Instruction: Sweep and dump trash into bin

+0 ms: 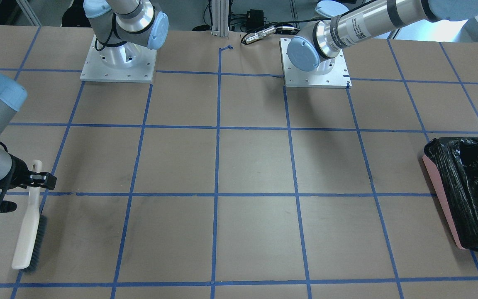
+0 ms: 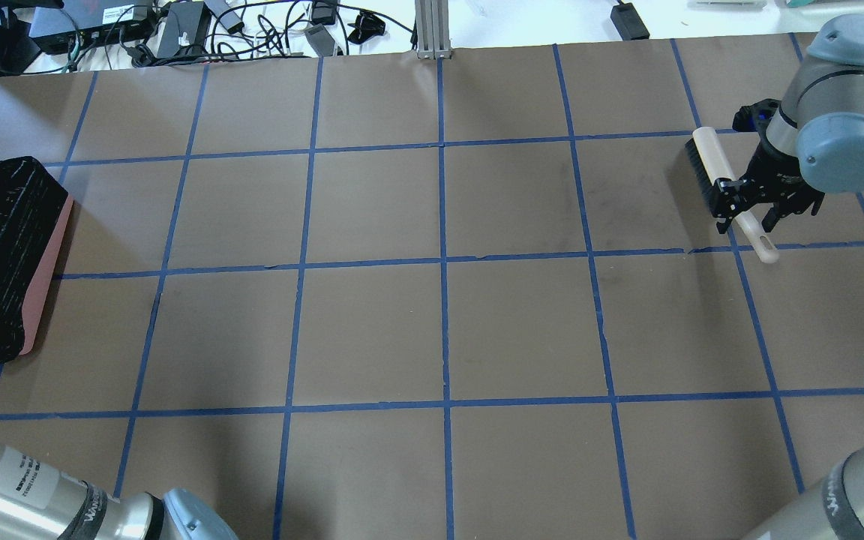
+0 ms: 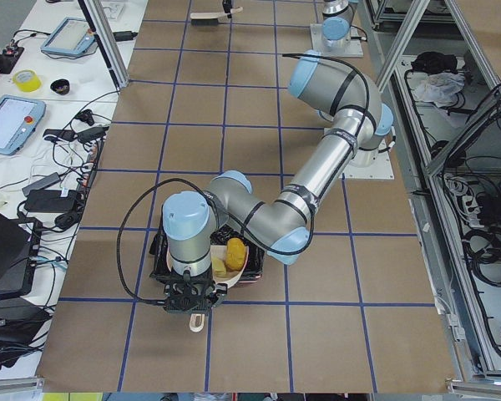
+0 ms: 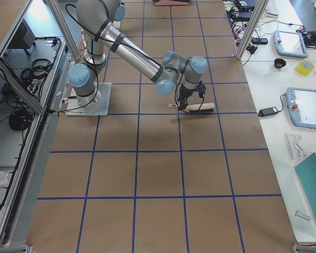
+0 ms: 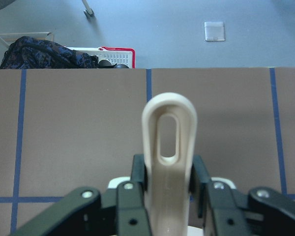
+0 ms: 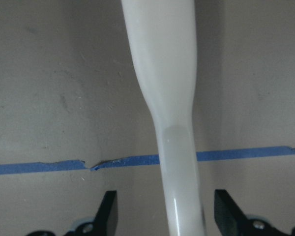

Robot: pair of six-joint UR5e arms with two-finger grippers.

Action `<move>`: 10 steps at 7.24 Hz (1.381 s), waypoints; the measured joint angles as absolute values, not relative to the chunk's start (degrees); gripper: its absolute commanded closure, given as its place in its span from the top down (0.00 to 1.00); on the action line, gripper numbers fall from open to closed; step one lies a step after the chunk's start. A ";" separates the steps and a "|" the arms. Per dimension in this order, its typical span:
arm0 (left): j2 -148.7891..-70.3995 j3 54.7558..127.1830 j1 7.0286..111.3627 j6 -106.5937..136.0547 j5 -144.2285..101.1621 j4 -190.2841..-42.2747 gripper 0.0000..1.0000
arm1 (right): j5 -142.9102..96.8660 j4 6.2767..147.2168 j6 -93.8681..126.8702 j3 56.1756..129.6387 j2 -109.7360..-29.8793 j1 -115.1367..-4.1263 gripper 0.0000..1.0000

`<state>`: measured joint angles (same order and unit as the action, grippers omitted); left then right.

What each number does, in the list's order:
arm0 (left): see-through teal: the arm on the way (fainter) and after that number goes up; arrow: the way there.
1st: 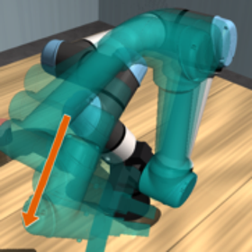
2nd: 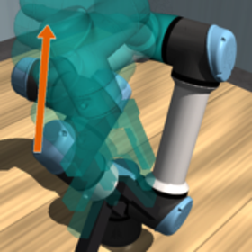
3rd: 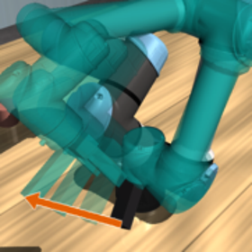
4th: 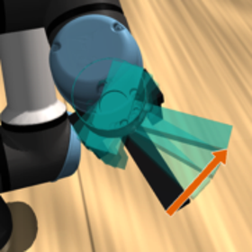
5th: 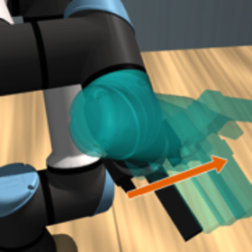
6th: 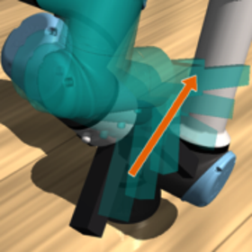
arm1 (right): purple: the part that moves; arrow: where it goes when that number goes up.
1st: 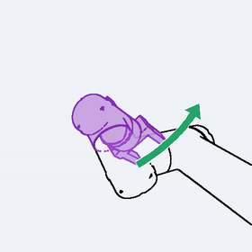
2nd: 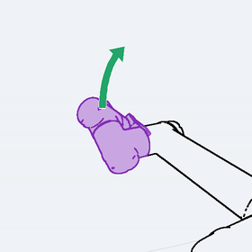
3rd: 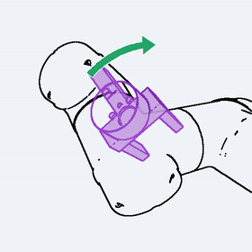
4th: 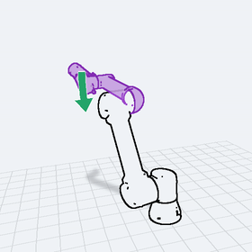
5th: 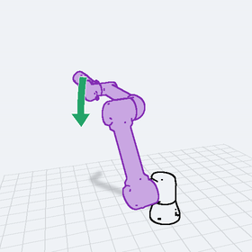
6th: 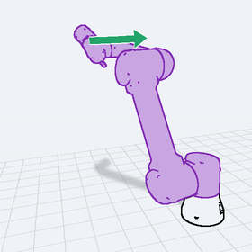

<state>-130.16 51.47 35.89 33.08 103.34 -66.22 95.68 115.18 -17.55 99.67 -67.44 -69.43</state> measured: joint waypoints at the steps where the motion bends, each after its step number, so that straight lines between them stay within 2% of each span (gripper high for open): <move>1: -129.75 53.54 36.28 32.40 105.06 -62.59 0.00 | 95.69 116.13 -17.55 99.63 -67.82 -69.43 1.00; 4: -128.97 60.18 39.83 28.67 111.83 -49.28 0.00 | 93.54 113.60 -17.35 99.38 -73.63 -69.65 1.00; 7: -126.27 61.76 44.65 27.98 118.15 -47.43 0.00 | 88.78 104.57 -16.35 98.78 -84.51 -71.64 1.00; 10: -125.09 65.06 46.26 24.89 121.33 -39.79 0.00 | 88.22 102.90 -16.26 96.95 -87.83 -78.34 1.00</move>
<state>-125.09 65.06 46.26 24.89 121.33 -39.79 88.22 102.90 -16.26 96.95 -87.83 -78.34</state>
